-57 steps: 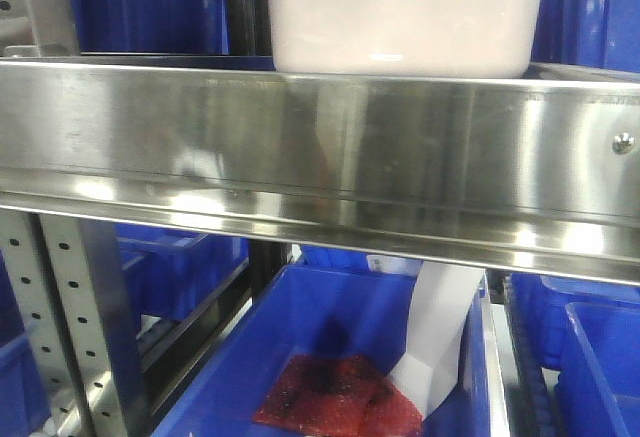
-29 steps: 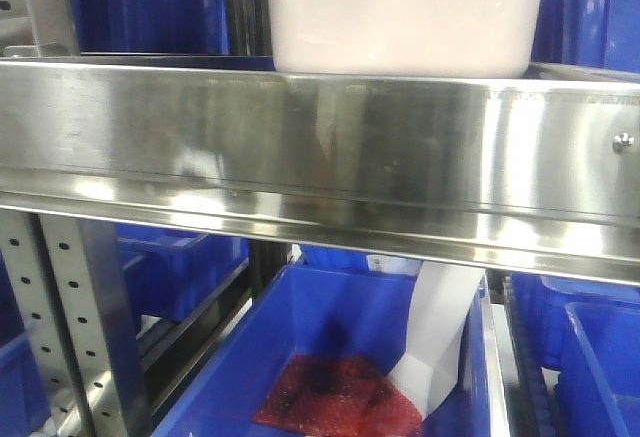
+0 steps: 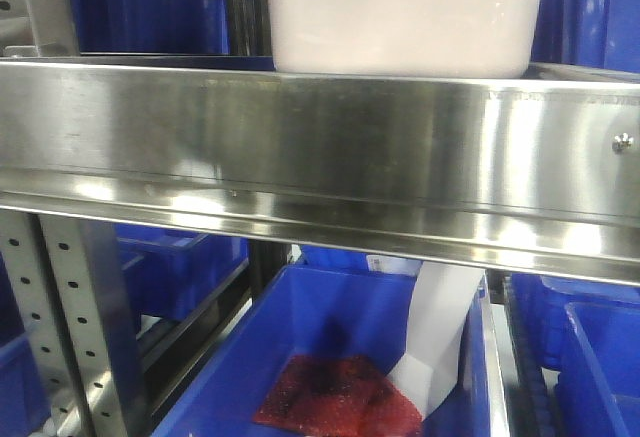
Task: Grab white bin and place on right shelf
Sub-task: 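Open both grippers and pull them back from the bin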
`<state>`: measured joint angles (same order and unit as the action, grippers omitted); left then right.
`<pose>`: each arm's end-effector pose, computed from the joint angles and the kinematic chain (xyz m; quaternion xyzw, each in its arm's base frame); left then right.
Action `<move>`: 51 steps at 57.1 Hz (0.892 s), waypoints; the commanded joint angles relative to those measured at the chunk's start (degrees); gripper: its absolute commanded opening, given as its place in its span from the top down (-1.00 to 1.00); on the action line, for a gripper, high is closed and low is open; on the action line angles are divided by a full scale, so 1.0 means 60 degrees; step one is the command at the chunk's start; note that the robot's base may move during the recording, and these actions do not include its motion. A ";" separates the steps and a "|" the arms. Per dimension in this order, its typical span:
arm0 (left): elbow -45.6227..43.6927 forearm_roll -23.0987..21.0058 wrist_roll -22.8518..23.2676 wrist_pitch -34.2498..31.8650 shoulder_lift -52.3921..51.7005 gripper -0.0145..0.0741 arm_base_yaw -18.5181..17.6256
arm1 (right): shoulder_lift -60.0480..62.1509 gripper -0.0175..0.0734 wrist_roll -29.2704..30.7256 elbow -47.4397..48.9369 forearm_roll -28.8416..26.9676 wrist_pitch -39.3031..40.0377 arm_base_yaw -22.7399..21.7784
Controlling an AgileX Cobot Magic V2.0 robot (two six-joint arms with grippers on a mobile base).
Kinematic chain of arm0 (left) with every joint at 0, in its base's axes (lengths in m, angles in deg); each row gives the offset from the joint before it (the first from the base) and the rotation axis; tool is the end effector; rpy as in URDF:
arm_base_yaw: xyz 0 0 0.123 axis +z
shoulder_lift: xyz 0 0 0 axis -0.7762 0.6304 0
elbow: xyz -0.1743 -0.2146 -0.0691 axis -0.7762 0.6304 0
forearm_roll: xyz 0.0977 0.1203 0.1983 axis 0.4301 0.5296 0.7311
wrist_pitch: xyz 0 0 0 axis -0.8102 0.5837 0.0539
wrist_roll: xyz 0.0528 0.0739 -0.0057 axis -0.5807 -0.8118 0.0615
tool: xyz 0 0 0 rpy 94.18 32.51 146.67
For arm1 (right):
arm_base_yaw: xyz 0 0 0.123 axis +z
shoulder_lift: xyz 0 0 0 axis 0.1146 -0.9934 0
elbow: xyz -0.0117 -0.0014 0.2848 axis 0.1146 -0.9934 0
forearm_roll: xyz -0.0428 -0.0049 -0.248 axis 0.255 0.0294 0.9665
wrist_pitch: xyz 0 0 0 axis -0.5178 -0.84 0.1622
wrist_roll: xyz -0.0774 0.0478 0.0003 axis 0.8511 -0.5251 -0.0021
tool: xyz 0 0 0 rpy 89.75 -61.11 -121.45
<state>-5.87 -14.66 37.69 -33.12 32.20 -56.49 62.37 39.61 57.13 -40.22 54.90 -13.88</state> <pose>0.0461 -0.0093 0.3262 0.0939 0.6792 -0.0093 0.7279 0.0656 0.0278 0.3438 -0.1099 0.6386 0.0851 0.7569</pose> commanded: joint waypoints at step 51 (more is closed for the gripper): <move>0.0318 0.0333 0.0062 -0.1505 0.0090 0.96 -0.0064 | -0.0110 0.47 -0.0001 0.0270 -0.0267 0.0157 0.0008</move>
<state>-2.31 -12.50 37.76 -36.60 32.20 -56.49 62.37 39.61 57.13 -40.22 54.90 -13.88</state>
